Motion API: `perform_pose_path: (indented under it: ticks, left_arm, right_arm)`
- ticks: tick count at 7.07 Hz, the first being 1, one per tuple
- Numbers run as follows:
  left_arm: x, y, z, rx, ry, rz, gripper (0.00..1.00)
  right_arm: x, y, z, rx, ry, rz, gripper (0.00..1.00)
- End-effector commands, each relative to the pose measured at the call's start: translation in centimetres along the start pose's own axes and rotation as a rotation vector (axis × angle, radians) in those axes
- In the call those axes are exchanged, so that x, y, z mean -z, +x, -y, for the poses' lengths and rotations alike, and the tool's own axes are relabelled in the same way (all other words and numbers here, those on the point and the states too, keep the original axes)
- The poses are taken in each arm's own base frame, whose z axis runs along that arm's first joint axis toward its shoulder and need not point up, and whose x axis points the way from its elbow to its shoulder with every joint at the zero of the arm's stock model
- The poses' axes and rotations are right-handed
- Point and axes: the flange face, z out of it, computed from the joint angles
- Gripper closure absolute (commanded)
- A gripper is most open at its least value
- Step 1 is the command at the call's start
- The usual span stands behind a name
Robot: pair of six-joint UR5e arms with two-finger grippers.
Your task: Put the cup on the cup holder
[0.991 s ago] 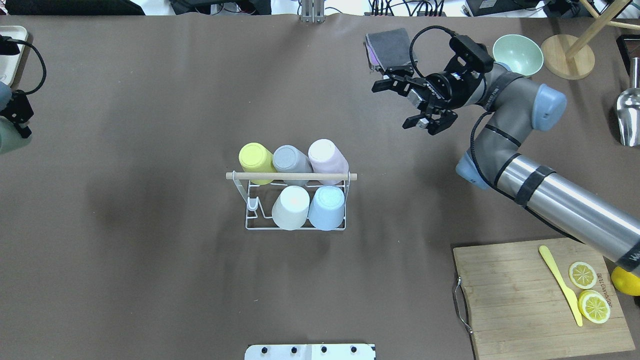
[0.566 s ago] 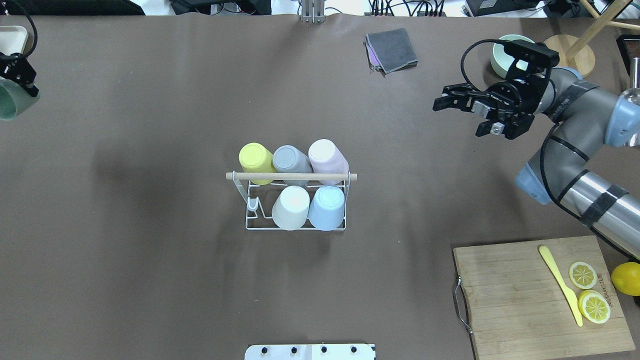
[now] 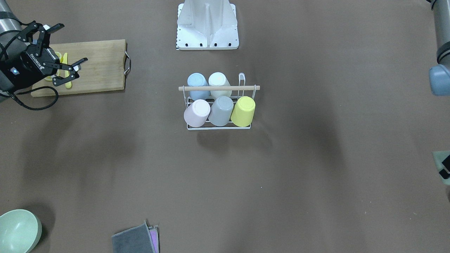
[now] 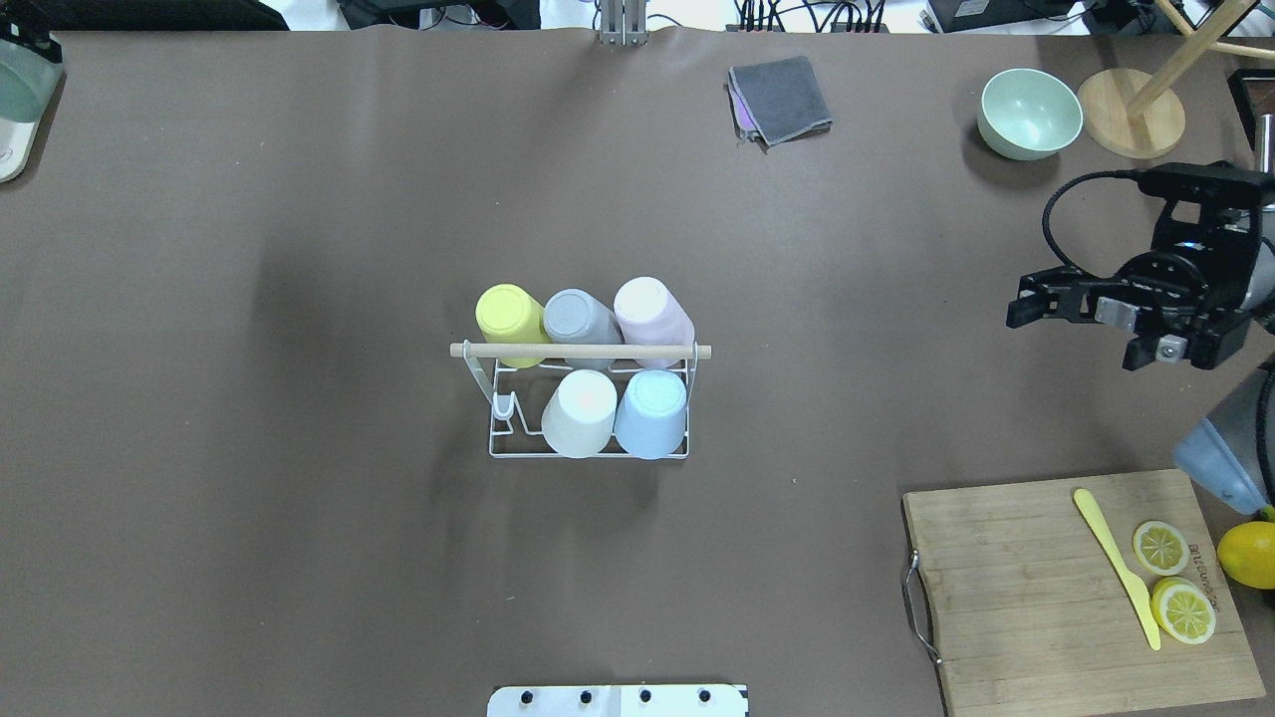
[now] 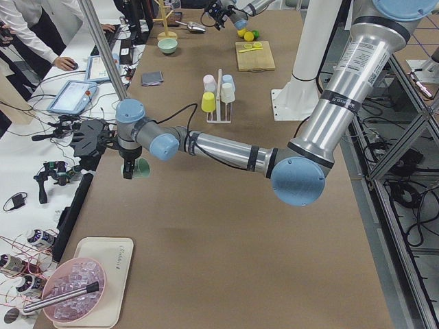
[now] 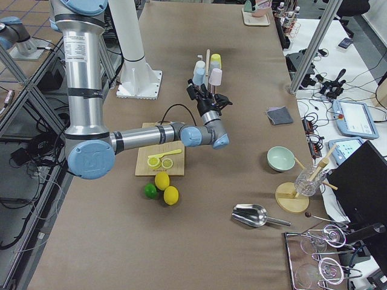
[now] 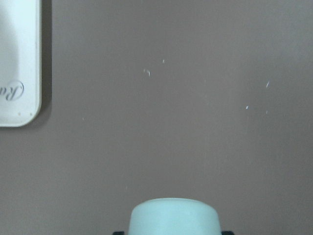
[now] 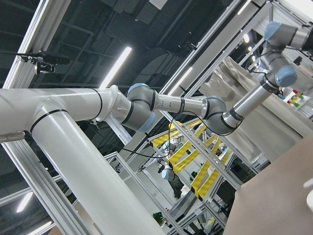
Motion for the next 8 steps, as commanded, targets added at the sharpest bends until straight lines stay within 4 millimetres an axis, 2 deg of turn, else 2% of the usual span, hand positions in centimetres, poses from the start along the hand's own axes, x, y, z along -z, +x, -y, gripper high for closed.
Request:
perform_pose_path:
  ticks: [1, 3, 4, 5, 6, 7, 8]
  left_arm:
    - [2.9, 1.8, 1.0, 0.04, 0.24, -0.104, 1.0]
    - [6.3, 4.0, 1.4, 0.055, 0.482, -0.224, 1.0]
    - [8.8, 4.8, 0.6, 0.047, 0.596, -0.297, 1.0]
    - [10.6, 5.4, 0.0, 0.049, 0.69, -0.375, 1.0]
    - [11.8, 5.8, -0.5, 0.049, 0.763, -0.439, 1.0]
    - [12.3, 6.3, -2.1, 0.026, 0.818, -0.49, 1.0]
    - [12.1, 8.7, -4.2, 0.018, 0.885, -0.545, 1.0]
  right_arm:
    - [0.2, -1.8, -1.7, -0.232, -0.067, -0.04, 0.02]
    - [0.3, -2.5, -2.6, -0.508, -0.136, -0.1, 0.03]
    - [-0.4, -4.1, -2.4, -0.653, -0.184, -0.149, 0.06]
    - [0.0, -5.7, -0.6, -0.764, -0.24, -0.268, 0.06]
    - [1.7, -6.2, 0.0, -0.793, -0.291, -0.416, 0.05]
    - [3.0, -6.5, 0.6, -0.819, -0.304, -0.549, 0.05]
    - [3.4, -7.1, 1.3, -0.873, -0.309, -0.674, 0.03]
